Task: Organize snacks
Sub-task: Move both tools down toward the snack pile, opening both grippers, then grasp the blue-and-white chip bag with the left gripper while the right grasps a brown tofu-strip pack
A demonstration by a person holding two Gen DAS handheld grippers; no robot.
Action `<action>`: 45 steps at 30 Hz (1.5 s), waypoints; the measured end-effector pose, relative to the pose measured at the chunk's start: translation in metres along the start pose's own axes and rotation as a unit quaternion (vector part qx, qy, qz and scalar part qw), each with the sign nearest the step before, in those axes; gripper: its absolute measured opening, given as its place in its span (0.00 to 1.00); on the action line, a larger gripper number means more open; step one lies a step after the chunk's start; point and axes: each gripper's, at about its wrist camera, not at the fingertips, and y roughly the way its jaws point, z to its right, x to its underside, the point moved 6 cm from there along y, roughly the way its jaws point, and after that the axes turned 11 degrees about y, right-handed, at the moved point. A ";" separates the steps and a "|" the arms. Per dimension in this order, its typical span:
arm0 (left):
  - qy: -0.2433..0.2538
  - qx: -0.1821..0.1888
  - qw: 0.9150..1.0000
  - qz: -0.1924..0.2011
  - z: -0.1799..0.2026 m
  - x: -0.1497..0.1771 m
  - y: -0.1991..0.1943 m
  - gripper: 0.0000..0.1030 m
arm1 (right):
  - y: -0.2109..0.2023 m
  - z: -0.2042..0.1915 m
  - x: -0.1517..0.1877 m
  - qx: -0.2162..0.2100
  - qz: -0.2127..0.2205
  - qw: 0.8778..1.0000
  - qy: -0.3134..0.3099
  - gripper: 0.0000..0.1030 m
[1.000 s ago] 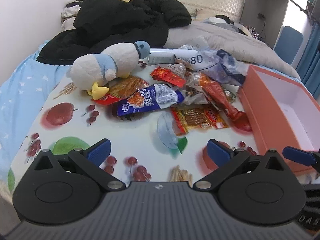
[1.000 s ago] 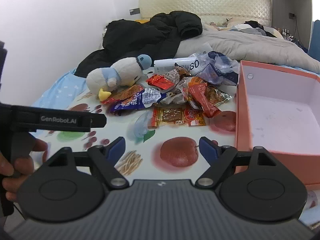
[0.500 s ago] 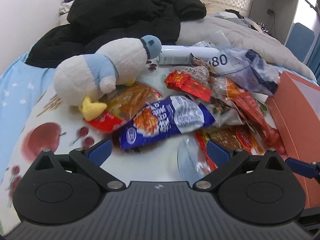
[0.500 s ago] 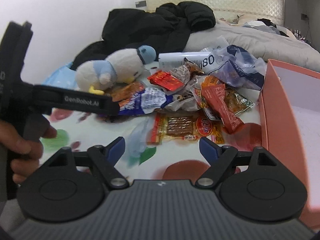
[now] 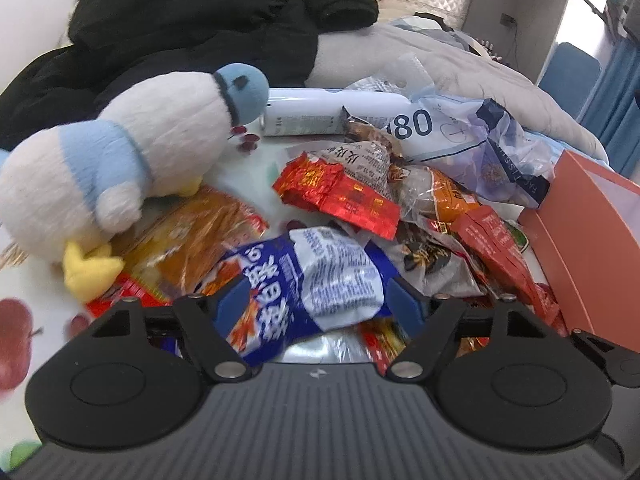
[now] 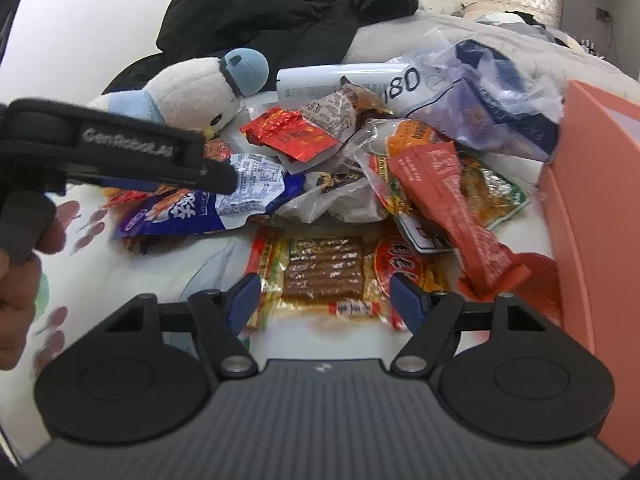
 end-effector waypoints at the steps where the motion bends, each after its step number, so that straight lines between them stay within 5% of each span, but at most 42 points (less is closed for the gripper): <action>1: 0.005 -0.001 1.000 0.000 0.001 -0.002 0.005 0.73 | 0.004 -0.001 0.000 0.002 0.000 1.000 -0.005 0.69; 7: 0.018 -0.011 1.000 -0.016 -0.003 0.005 0.028 0.59 | 0.023 -0.008 0.001 0.004 -0.010 0.999 -0.036 0.62; 12: 0.013 -0.027 0.999 -0.024 -0.006 0.008 0.028 0.36 | 0.020 -0.009 0.000 0.009 -0.009 0.999 -0.051 0.51; 18: -0.008 -0.017 0.999 -0.033 -0.008 0.016 0.018 0.17 | 0.014 -0.011 0.005 0.008 -0.015 0.998 -0.062 0.51; 45: -0.107 -0.029 0.992 -0.059 0.034 0.131 -0.141 0.09 | -0.110 -0.016 0.101 -0.002 -0.063 0.993 -0.097 0.50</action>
